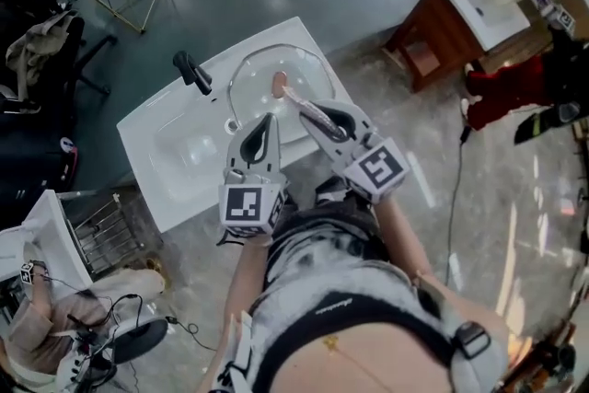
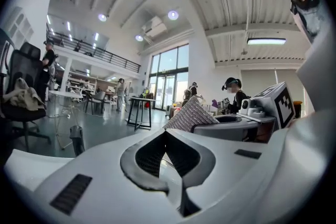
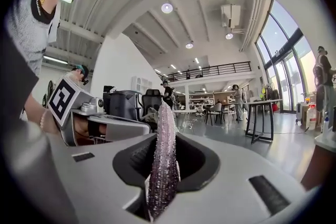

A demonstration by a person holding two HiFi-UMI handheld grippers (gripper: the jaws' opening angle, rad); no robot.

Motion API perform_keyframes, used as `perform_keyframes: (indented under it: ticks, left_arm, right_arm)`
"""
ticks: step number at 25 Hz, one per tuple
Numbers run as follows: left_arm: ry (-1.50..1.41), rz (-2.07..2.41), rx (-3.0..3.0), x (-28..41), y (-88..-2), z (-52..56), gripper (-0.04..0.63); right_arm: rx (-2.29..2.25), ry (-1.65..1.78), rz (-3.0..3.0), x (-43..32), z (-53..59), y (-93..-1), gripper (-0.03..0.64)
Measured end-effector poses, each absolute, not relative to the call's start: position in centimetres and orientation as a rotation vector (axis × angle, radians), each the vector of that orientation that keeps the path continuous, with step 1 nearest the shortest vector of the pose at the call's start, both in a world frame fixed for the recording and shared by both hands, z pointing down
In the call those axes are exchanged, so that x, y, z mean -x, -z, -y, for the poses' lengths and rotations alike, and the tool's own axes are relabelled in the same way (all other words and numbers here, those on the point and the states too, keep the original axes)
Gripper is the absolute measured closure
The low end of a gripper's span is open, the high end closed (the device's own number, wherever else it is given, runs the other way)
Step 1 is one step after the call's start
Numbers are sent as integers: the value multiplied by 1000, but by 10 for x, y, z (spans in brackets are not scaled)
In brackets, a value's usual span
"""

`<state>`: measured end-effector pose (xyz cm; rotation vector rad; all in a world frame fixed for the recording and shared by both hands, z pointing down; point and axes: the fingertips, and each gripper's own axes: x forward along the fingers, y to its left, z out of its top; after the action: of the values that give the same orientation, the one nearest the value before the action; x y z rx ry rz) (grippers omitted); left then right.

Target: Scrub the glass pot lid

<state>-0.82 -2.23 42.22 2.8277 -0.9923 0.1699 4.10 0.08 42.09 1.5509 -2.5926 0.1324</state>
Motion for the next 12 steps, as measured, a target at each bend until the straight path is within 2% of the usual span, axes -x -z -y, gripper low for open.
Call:
perform_keyframes:
  ticks: [12]
  left_arm:
    - [-102, 1312, -2796, -6, -387, -49, 604]
  right_arm:
    - [-1441, -46, 2738, -54, -60, -391, 535]
